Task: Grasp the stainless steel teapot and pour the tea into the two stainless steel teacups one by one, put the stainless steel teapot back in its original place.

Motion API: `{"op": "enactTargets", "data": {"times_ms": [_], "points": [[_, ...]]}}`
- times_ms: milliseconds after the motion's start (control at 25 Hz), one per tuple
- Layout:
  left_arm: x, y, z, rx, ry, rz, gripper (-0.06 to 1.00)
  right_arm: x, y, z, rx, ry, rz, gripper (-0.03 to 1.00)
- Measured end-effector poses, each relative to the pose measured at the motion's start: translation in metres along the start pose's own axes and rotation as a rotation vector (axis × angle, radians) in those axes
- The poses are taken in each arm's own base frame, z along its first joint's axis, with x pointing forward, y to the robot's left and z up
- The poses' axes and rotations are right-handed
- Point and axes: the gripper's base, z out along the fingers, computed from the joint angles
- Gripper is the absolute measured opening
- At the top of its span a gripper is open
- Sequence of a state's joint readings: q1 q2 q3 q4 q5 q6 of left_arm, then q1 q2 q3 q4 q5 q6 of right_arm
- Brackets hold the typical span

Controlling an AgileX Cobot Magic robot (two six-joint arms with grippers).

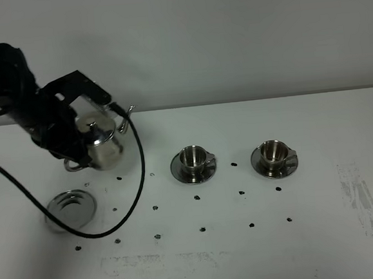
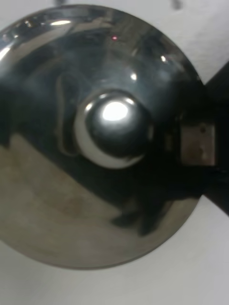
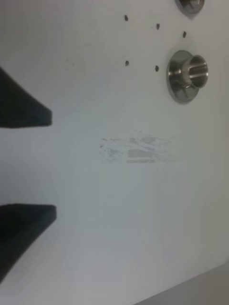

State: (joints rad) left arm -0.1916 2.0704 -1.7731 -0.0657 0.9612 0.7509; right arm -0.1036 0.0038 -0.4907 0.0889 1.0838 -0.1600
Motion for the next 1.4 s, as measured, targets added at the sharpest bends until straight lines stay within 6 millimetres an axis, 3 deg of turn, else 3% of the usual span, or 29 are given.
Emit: {"op": "enactTargets", "data": {"times_ms": [200, 400, 1000, 1400], "points": [[-0.048, -0.005, 0.014, 0.018, -0.031, 0.112, 0.26, 0.0, 0.0, 0.0, 0.0, 0.0, 0.0, 0.39], [-0.069, -0.014, 0.029, 0.042, -0.018, 0.209, 0.26, 0.0, 0.0, 0.0, 0.0, 0.0, 0.0, 0.39], [-0.072, -0.016, 0.037, -0.055, 0.115, 0.589, 0.26, 0.0, 0.0, 0.0, 0.0, 0.0, 0.0, 0.39], [-0.078, -0.016, 0.037, -0.076, 0.064, 0.729, 0.26, 0.0, 0.0, 0.0, 0.0, 0.0, 0.0, 0.39]]}}
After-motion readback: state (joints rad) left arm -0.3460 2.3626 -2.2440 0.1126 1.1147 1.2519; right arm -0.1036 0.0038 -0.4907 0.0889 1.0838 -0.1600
